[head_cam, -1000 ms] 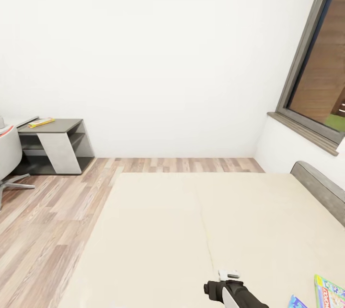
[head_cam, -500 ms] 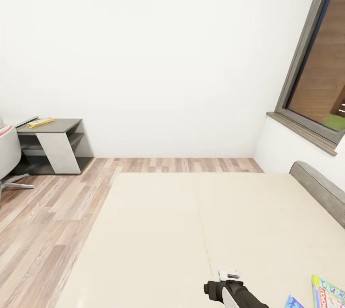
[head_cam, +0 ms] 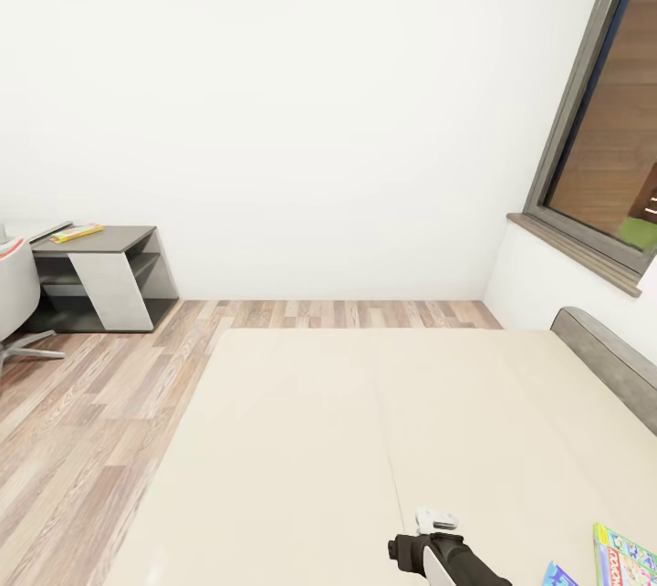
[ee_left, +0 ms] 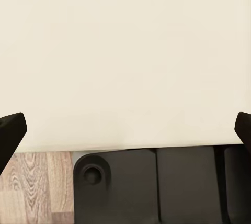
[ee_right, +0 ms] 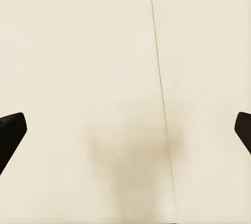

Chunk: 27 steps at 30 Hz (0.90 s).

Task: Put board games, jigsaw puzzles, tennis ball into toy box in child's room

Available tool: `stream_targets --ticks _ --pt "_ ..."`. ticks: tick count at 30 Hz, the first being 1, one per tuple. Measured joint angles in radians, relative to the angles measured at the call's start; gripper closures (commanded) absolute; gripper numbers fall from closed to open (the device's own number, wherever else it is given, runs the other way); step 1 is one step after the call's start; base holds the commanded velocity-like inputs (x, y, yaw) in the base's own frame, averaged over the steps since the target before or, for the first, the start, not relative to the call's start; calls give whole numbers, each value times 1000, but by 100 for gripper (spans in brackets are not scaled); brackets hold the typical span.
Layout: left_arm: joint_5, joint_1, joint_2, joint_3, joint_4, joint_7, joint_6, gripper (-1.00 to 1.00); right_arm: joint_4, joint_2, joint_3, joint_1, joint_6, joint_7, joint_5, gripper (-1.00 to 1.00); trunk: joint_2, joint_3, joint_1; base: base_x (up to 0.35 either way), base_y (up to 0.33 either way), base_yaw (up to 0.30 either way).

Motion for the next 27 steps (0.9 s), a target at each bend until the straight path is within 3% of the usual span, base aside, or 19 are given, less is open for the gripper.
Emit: stream_targets --ticks 27 --pt "0 0 -2 0 0 0 0 -100 0 0 0 0 -1 0 1 -100 0 0 0 0 0 0"
